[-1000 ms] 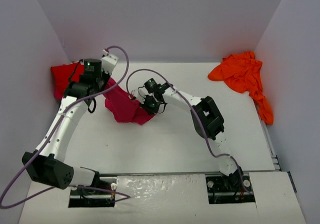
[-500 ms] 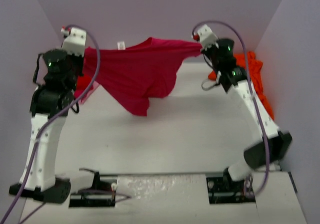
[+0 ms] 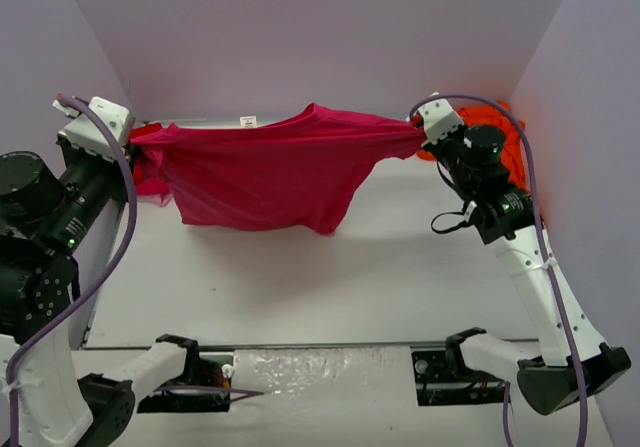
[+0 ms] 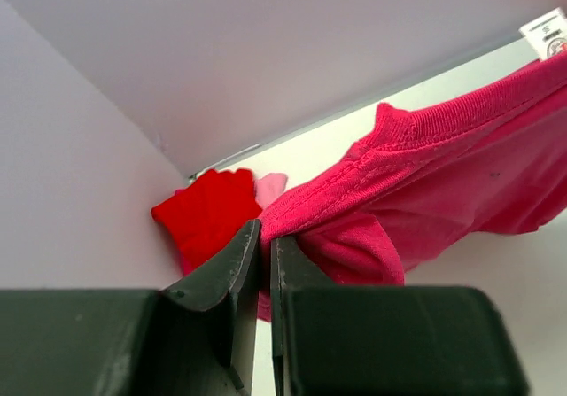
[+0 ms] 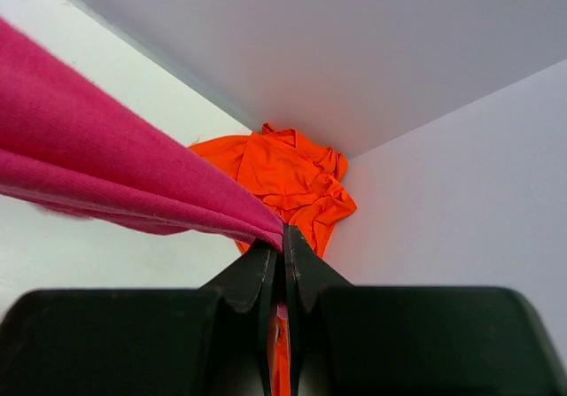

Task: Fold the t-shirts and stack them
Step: Flatten out the tshirt

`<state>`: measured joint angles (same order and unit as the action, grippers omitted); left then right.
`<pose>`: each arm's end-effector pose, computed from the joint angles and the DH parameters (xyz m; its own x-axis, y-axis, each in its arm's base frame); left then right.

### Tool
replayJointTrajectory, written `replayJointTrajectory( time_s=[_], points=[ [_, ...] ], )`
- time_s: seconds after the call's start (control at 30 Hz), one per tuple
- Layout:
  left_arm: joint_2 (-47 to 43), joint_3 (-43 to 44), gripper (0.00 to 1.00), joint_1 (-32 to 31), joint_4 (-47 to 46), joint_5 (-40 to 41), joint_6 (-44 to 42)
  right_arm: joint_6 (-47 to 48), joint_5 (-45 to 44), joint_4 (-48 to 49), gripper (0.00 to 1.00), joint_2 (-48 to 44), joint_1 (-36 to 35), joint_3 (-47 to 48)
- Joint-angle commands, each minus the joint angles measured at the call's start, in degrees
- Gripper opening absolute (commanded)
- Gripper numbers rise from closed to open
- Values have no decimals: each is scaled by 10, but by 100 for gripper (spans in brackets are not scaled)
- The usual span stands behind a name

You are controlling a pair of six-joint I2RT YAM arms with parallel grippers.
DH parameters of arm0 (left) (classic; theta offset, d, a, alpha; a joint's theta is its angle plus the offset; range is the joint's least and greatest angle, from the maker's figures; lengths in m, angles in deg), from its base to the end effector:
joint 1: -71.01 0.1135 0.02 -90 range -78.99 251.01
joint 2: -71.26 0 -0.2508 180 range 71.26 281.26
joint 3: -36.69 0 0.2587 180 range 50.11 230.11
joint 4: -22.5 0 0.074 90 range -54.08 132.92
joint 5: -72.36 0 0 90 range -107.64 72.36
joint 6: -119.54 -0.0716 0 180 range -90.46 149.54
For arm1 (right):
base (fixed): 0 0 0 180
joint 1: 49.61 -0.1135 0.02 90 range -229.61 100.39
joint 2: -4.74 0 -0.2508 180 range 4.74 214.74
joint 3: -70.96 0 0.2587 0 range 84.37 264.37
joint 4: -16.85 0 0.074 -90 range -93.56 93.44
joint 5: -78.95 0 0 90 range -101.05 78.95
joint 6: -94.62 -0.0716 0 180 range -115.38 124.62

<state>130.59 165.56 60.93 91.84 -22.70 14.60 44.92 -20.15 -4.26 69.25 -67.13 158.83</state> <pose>0.1247 -0.0286 0.5721 0.0707 0.2483 -0.9661 0.2515 0.9328 0.2581 0.2839 0.0778 0.4481 0.1233 -0.6308 -0.7661 -0.0876 0.7621 -0.6416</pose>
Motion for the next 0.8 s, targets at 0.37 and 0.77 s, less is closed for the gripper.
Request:
replayJointTrajectory(
  time_s=[0.37,0.77],
  points=[
    [94,119,0,16,-11,-21,-3,-7,-89,2,0,5,44,84],
    [34,43,0,16,35,74,-64,-31,0,37,0,278,-17,252]
  ],
)
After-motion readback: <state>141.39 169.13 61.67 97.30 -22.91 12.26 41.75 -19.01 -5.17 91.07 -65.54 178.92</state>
